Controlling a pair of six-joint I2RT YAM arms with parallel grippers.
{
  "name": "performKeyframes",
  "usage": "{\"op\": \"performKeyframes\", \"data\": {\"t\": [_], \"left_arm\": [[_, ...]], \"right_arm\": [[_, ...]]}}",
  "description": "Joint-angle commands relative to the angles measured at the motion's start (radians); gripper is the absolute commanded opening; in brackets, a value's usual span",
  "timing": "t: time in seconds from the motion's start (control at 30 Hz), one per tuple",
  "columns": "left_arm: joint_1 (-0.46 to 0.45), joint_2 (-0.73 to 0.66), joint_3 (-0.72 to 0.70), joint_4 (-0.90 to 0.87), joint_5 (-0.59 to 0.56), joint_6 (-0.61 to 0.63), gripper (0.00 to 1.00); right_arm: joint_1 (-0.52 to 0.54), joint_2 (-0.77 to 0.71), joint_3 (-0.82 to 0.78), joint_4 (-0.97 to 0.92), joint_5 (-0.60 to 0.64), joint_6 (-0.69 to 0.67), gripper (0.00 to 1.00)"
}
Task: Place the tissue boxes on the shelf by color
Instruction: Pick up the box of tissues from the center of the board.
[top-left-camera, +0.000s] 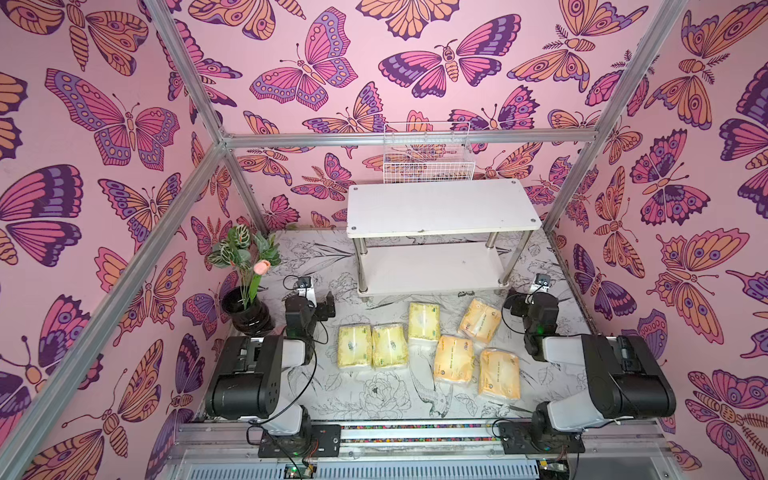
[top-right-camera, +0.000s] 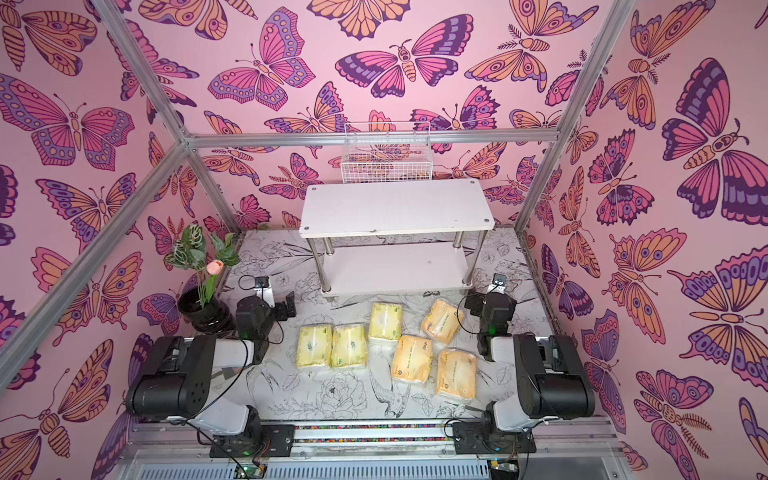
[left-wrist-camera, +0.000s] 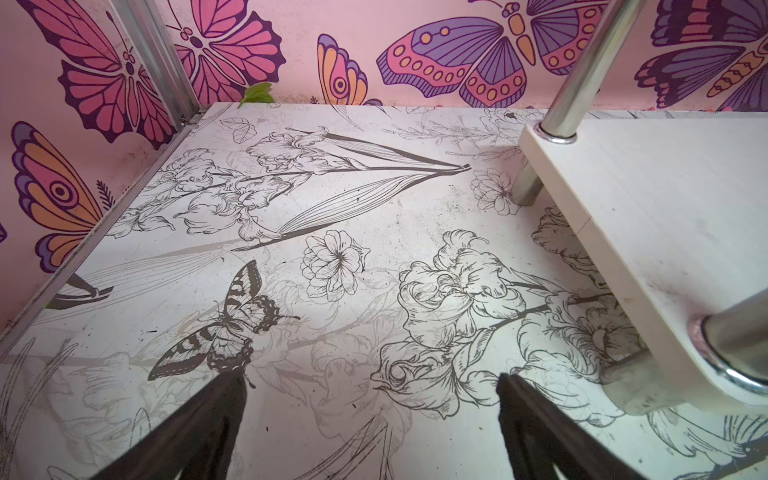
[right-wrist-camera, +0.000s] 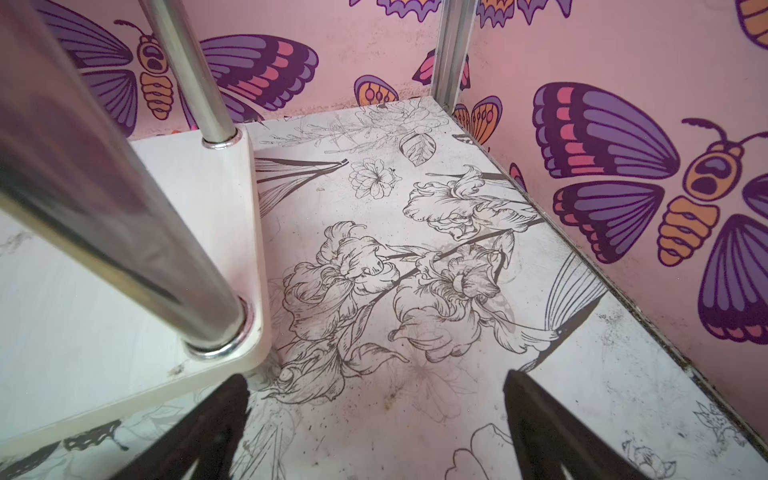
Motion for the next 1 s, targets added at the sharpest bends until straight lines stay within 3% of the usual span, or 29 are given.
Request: {"op": "performKeyframes", "data": {"t": [0.0,0.87,0.97], "left_arm": [[-0.001,0.001,0.001,0.003,-0.013,0.000,1.00],[-0.002,-0.017,0.007,-0.027,-0.014,0.001,1.00],[-0.012,-0.077,-0.001,-0.049,-0.045,0.007,1.00]], "right_arm": [[-0.004,-0.003,0.016,-0.010,-0.010,-0.006,0.99],[-0.005,-0.021,0.005,0.022,0.012,-0.003,0.99],[-0.005,-0.165,0.056,-0.212,0.091,0.030,0.99]]}}
